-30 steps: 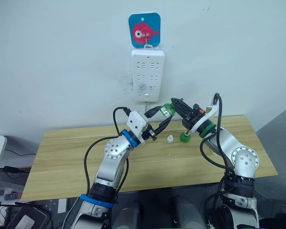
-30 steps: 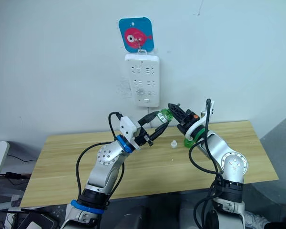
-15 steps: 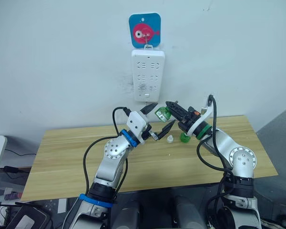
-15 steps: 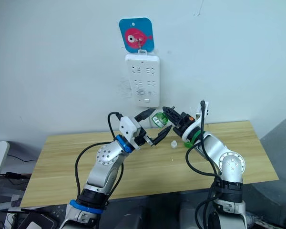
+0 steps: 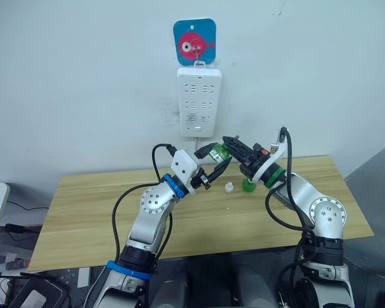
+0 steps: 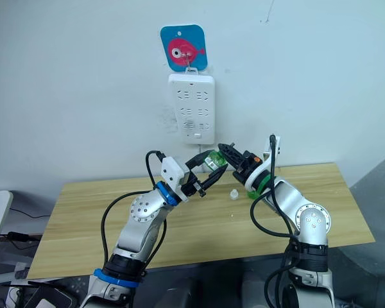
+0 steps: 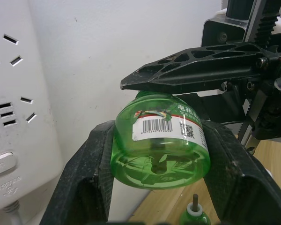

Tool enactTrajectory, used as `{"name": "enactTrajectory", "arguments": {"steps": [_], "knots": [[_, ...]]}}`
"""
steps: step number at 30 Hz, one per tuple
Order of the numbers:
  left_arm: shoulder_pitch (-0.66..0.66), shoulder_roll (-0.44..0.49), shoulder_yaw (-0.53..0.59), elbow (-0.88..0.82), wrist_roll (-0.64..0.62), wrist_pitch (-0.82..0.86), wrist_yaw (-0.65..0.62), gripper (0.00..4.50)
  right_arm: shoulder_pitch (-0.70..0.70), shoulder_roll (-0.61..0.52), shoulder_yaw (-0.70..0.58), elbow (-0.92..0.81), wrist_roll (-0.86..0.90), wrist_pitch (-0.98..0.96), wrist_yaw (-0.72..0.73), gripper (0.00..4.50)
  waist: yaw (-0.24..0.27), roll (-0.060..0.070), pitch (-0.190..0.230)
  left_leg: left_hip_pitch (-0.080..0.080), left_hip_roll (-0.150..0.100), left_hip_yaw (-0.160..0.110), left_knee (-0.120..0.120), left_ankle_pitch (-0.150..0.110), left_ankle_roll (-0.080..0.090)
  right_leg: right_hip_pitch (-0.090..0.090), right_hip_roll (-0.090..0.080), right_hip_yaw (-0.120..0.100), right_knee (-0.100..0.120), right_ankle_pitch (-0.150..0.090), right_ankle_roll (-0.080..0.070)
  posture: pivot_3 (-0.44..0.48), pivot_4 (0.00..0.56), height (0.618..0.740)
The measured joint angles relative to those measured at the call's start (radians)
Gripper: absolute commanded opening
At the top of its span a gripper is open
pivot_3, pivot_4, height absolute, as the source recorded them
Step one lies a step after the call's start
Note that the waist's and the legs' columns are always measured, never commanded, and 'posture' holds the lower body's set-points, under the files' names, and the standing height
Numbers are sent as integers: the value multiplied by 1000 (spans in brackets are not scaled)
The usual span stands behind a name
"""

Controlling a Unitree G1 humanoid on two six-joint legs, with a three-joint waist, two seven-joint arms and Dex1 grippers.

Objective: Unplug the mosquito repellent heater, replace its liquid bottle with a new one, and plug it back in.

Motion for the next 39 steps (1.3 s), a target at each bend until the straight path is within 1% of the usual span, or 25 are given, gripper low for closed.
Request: {"name": "enactTrajectory", "arguments": {"steps": [7, 9, 11, 13, 14, 17, 19, 21, 23, 25, 28, 31, 35, 39], "knots": [[0, 3, 0, -4, 0, 9, 0, 2235, 0, -4, 6, 1, 0, -6, 0, 852, 0, 0, 0, 0, 0, 0, 0, 0, 0, 0, 0, 0, 0, 0, 0, 6, 157, 740], [0, 3, 0, -4, -2, 14, 0, 2235, 0, -13, 10, 1, -1, -6, 3, 1598, 0, 0, -1, 0, 0, 0, 0, 0, 0, 0, 0, 0, 0, 0, 0, 4, 156, 740], [0, 5, 1, -4, -6, 25, -2, 2235, 3, -45, 19, -2, -5, 1, 29, 2221, 0, 0, -1, 0, 0, 0, 0, 0, 0, 0, 0, 0, 0, 0, 0, 5, 155, 740], [1, 13, 4, -4, -31, 42, -17, 2235, 21, -136, 34, -20, -33, 28, 90, 2997, 2, 0, -2, 0, 0, 0, 0, 0, 0, 0, 0, 0, -1, 0, 0, 9, 155, 740], [1, 20, 10, -4, -46, 59, -28, 2235, 34, -196, 35, -28, -51, 40, 134, 3311, 3, 0, -3, 0, -1, 0, 0, 0, 0, 0, 0, 0, -1, 0, 0, 9, 155, 740], [0, 37, 22, -4, -88, 104, -61, 2235, 77, -322, 30, -49, -116, 51, 235, 4469, 3, 1, -4, 0, -1, 0, 0, 0, 1, 1, 0, 0, -1, 0, 0, 8, 153, 740], [1, 57, 25, -4, -118, 134, -88, 2235, 142, -444, 17, -54, -218, 33, 313, 4469, 7, 1, -5, 0, 0, 0, 1, 0, 1, 2, 0, -1, -1, 0, 0, 4, 152, 740], [2, 72, 42, -4, -126, 148, -97, 2235, 189, -501, 6, -45, -329, -16, 356, 4469, 7, 1, -5, 0, 0, 1, 1, 0, 1, 2, 0, 0, -1, 0, 0, 2, 152, 740], [2, 76, 52, -4, -138, 159, -103, 2235, 251, -574, 55, -19, -527, -124, 404, 4469, 7, 2, -8, 1, 0, 2, 1, 0, 1, 2, 0, 0, -1, 0, 0, -10, 148, 740], [3, 78, 54, -4, -141, 165, -108, 2235, 290, -614, 119, 30, -706, -210, 426, 4469, 5, 2, -9, 2, 0, 2, 1, 0, 1, 2, 0, 1, -1, 0, 0, -10, 148, 740], [3, 77, 54, -4, -141, 170, -109, 2235, 302, -612, 198, 108, -881, -292, 450, 4469, 2, 2, -9, 3, 0, 4, 1, 0, 1, 2, 0, 3, 0, 0, 0, -17, 140, 740], [3, 77, 55, -4, -141, 176, -109, 2235, 288, -587, 229, 189, -985, -336, 460, 4469, 3, 3, -10, 3, 0, 4, 1, 0, 1, 3, 0, 3, 0, 0, 0, -14, 138, 740], [3, 76, 54, -4, -141, 185, -109, 2235, 245, -543, 234, 303, -1066, -387, 492, 4469, 3, 3, -11, 3, 0, 4, 1, 0, 1, 3, 0, 3, 0, 0, 1, -5, 134, 740], [5, 83, 53, -14, -141, 189, -111, 2235, 202, -529, 229, 422, -1123, -444, 540, 4469, 4, 3, -12, 3, 0, 4, 1, 0, 1, 3, 0, 3, -1, 0, 1, 8, 130, 740]]}}
